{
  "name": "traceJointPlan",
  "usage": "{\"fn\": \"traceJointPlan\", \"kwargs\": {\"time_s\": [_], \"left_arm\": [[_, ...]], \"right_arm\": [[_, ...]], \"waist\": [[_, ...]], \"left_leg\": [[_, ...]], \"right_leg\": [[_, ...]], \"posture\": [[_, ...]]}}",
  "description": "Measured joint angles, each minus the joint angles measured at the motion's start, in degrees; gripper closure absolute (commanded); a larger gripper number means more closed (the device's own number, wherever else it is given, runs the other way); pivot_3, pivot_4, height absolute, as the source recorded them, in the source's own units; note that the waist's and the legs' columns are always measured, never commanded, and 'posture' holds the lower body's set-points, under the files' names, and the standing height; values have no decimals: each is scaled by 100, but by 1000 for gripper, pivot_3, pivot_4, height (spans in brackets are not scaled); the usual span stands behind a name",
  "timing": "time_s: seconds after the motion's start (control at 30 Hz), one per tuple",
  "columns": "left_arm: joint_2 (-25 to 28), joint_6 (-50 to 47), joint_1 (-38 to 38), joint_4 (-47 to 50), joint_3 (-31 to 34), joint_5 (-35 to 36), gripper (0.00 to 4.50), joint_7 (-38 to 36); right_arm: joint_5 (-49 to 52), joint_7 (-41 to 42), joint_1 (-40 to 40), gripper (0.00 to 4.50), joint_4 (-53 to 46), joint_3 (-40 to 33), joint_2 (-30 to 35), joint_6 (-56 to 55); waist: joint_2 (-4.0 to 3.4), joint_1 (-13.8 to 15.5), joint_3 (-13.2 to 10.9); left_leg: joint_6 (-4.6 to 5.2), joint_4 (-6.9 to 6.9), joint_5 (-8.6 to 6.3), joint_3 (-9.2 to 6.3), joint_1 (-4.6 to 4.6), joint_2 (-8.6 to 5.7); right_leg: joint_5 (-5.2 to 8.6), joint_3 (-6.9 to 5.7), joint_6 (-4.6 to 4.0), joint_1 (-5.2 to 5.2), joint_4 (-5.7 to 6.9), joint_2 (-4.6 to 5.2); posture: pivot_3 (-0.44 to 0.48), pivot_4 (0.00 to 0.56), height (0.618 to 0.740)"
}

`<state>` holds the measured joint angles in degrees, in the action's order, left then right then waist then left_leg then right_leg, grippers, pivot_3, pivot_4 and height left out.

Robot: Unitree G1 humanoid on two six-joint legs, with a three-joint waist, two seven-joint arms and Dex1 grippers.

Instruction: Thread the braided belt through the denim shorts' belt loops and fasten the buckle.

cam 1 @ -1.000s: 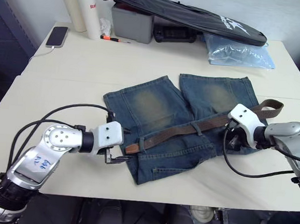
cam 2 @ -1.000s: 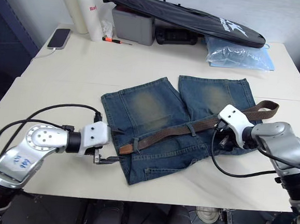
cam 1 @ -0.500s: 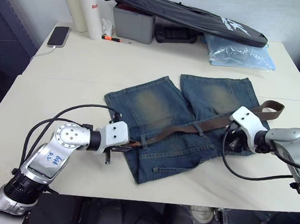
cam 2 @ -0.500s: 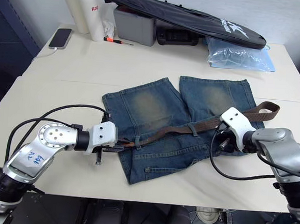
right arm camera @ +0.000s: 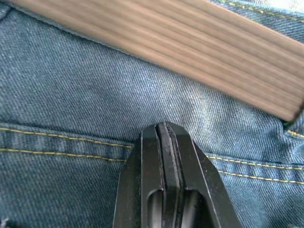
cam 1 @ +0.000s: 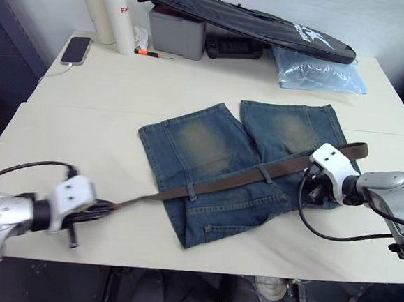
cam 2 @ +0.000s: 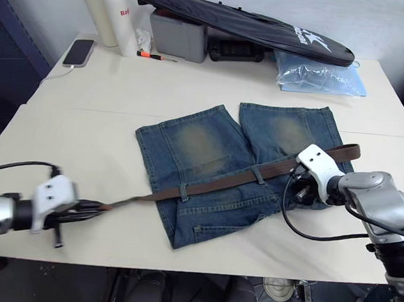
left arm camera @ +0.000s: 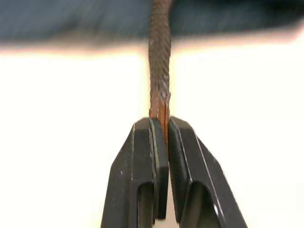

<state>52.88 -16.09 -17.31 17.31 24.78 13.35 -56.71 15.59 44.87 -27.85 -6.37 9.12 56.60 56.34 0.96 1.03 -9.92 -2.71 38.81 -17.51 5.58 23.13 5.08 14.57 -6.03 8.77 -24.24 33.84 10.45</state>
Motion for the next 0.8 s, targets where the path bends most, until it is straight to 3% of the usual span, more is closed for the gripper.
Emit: {"fn": "traceJointPlan", "kwargs": {"time_s": [0.27,0.47,0.63,0.8], "left_arm": [[-159,2335,-949,-2196,1554,-594,4437,537],[-205,3323,-1142,-3097,1732,-680,4437,733],[-292,3266,-1097,-3193,1626,-482,4437,719],[-428,2606,-836,-3118,1504,249,2509,311]], "right_arm": [[-89,70,-156,4500,18,131,-94,61],[-98,152,-302,4500,80,215,-132,130],[-102,188,-312,4500,92,214,-132,149],[-93,218,-311,4500,40,168,-131,257]], "waist": [[11,-63,16],[13,-119,21],[2,-119,30],[-7,-110,36]], "left_leg": [[6,1,-19,5,-3,12],[6,-1,-27,22,-5,26],[4,0,-31,33,-10,34],[4,2,-33,39,-11,39]], "right_leg": [[12,-9,-23,-11,17,-1],[16,-21,-29,-25,30,-2],[17,-24,-31,-28,37,-2],[18,-25,-32,-32,63,-4]], "posture": [[0,150,739],[0,150,739],[0,150,739],[0,150,739]]}}
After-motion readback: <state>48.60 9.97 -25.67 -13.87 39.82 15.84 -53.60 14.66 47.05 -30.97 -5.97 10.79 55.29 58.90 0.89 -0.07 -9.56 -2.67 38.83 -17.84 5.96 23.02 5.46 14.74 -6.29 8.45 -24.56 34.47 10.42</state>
